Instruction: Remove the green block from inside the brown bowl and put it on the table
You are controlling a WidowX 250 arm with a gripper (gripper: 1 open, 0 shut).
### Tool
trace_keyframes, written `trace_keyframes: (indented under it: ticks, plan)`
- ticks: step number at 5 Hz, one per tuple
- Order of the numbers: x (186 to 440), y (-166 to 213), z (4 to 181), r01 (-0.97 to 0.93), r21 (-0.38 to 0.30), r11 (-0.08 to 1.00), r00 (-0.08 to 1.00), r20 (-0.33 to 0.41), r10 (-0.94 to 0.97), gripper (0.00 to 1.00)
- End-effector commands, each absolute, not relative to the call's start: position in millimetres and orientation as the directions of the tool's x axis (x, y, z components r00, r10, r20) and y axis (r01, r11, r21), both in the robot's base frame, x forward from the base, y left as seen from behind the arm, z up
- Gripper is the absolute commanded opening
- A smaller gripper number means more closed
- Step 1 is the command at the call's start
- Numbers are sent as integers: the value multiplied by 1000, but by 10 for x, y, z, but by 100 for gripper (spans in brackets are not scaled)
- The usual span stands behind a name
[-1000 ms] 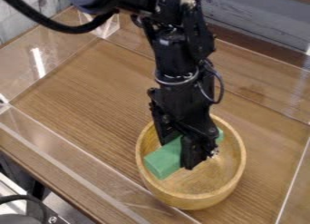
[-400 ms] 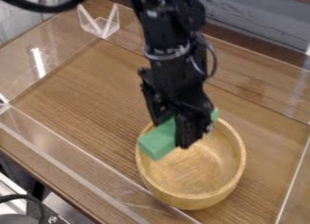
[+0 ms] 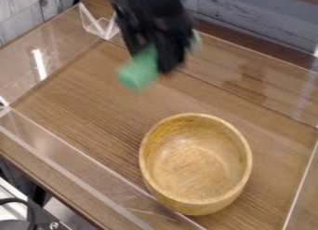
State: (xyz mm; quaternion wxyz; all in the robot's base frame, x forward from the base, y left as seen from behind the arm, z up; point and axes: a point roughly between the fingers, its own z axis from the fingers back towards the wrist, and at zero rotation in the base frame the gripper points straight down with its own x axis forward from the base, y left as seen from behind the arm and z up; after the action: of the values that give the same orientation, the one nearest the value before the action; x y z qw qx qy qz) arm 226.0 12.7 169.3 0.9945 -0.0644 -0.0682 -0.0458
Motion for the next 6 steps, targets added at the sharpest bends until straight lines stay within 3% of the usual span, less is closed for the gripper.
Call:
trace_keyframes:
  ticks: [1,2,3,4,6]
  plan:
    - [2102,206,1738,124,-95,988,977,185,-105,0]
    - [2021,39,1539,144,-92,985,975,185,-125,0]
    - [1901,-376,1444,164,-91,982,972,183,-145,0]
    - [1887,-831,1456,183,-87,979,967,195,-163,0]
    - [2132,-297,1852,95,-60,994,968,238,-79,0]
